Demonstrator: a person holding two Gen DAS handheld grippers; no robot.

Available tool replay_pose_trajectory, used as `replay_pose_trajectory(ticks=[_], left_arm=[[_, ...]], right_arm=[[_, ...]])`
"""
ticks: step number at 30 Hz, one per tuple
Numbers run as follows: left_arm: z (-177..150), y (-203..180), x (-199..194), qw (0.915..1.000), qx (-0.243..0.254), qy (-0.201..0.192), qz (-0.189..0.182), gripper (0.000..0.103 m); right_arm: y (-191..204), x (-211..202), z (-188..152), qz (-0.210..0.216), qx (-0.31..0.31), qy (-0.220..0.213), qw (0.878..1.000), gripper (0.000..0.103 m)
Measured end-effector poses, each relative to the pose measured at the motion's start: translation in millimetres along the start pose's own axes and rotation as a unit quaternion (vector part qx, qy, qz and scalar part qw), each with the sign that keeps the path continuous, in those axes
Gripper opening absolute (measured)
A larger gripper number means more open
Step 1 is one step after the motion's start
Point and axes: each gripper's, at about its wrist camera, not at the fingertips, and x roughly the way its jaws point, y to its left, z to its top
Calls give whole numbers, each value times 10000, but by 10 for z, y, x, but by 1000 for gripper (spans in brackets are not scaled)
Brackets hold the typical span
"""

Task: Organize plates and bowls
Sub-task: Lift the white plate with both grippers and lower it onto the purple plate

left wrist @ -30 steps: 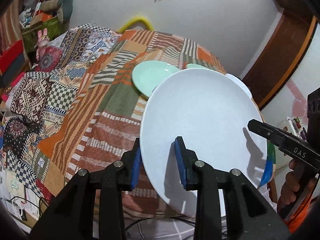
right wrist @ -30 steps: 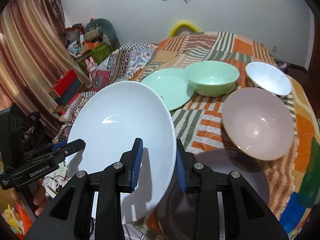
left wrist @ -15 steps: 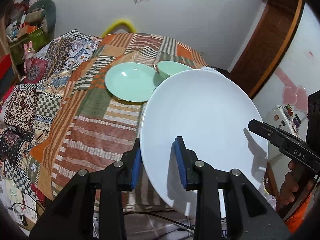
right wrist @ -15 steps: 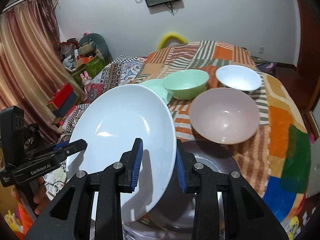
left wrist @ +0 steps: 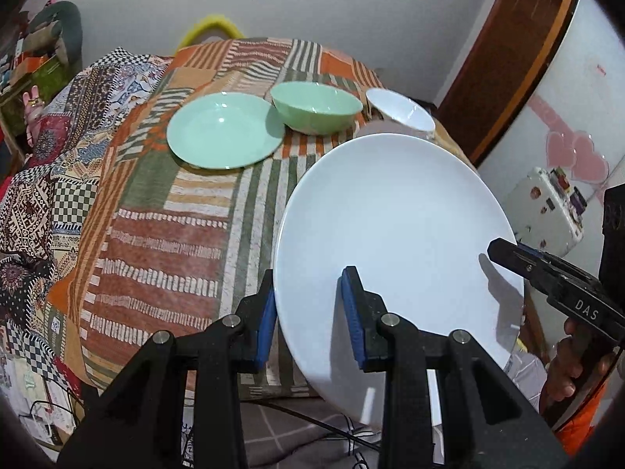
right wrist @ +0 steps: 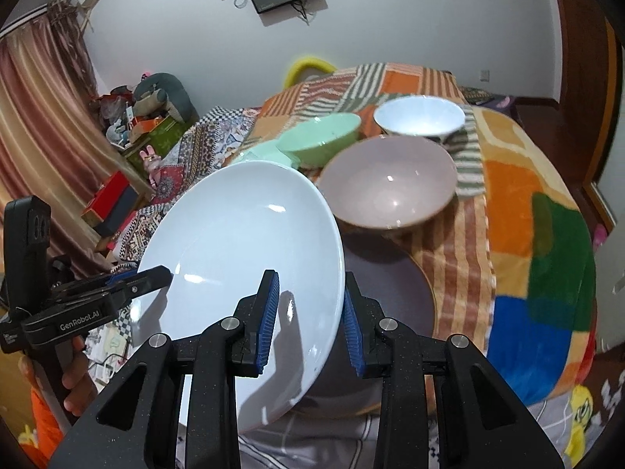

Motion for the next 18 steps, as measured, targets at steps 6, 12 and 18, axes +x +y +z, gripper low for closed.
replay_pose_trajectory(ticks=[6, 12, 18], left_arm=[[-69, -57, 199, 9995, -1, 318, -25, 32], [-120, -92, 385, 9980, 57, 625, -35, 32], [-149, -121, 567, 9959, 102, 896, -16, 32]], right_arm=[[-134, 42, -143, -46, 131, 202, 9997, 29], [-241, 118, -248, -102, 317, 394, 9987, 29], [-333, 201, -326, -140, 473, 589, 9970, 29]])
